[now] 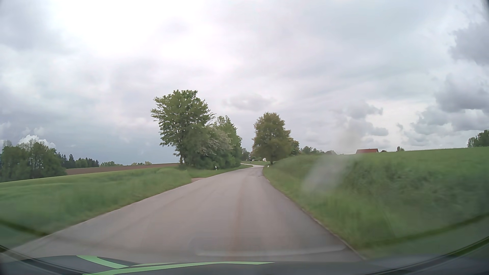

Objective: Follow the waypoints while adhering to traffic rules and regulations

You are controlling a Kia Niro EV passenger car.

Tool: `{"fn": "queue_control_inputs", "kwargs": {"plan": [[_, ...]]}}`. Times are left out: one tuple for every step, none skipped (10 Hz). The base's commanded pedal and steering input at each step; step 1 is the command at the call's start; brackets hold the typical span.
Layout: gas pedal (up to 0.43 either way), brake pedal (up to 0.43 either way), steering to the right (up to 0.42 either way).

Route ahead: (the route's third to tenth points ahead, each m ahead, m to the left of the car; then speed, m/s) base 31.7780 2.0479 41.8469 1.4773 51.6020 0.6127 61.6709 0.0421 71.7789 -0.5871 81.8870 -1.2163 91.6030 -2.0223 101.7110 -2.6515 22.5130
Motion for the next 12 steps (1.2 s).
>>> {"fn": "queue_control_inputs", "kwargs": {"plan": [[0.228,0.000,0.007],[0.228,0.000,0.006],[0.240,0.000,0.006],[0.240,0.000,0.007],[0.240,0.000,0.006],[0.240,0.000,0.006],[0.240,0.000,0.006],[0.240,0.000,0.007],[0.240,0.000,0.007],[0.240,0.000,0.007],[0.240,0.000,0.007],[0.240,0.000,0.007]]}}
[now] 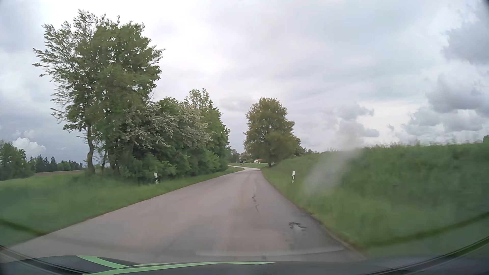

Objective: Follow the waypoints while adhering to traffic rules and regulations

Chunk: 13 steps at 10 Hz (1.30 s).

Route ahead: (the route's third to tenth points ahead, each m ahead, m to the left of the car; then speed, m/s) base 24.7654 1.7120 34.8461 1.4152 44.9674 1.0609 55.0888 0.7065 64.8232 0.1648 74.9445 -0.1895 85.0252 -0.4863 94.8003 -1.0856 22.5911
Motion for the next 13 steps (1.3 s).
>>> {"fn": "queue_control_inputs", "kwargs": {"plan": [[0.240,0.000,0.007],[0.240,0.000,0.008],[0.240,0.000,0.007],[0.240,0.000,0.008],[0.240,0.000,0.007],[0.240,0.000,0.007],[0.240,0.000,0.007],[0.240,0.000,0.007],[0.240,0.000,0.007],[0.240,0.000,0.006],[0.240,0.000,0.006],[0.228,0.000,0.005],[0.220,0.000,0.005]]}}
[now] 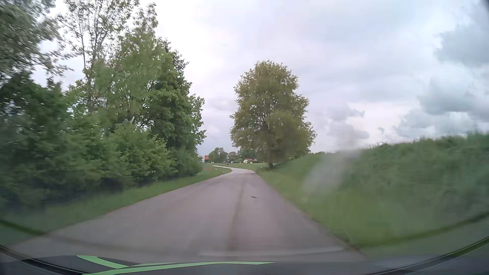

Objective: Follow the waypoints while adhering to traffic rules and regulations

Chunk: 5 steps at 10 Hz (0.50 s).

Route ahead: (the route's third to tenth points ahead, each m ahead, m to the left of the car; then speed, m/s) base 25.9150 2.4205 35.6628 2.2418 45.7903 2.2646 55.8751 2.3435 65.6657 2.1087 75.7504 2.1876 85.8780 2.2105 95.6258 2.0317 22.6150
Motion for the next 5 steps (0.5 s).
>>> {"fn": "queue_control_inputs", "kwargs": {"plan": [[0.220,0.000,0.004],[0.209,0.000,0.004],[0.209,0.000,0.003],[0.197,0.000,0.003],[0.197,0.000,0.002]]}}
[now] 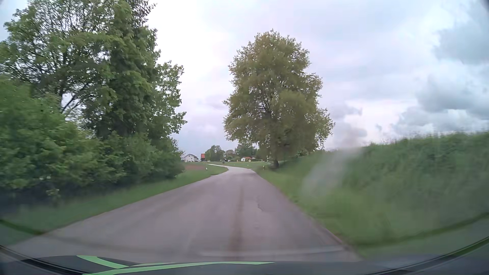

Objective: Follow the waypoints while adhering to traffic rules and regulations

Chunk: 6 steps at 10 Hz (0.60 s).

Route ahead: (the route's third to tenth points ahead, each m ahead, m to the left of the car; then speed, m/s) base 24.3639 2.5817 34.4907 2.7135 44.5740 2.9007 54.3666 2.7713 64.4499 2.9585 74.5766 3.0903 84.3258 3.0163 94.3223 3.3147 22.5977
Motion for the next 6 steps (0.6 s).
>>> {"fn": "queue_control_inputs", "kwargs": {"plan": [[0.197,0.000,0.002],[0.197,0.000,0.001],[0.197,0.000,0.001],[0.197,0.000,0.001],[0.197,0.000,0.000],[0.197,0.000,0.000]]}}
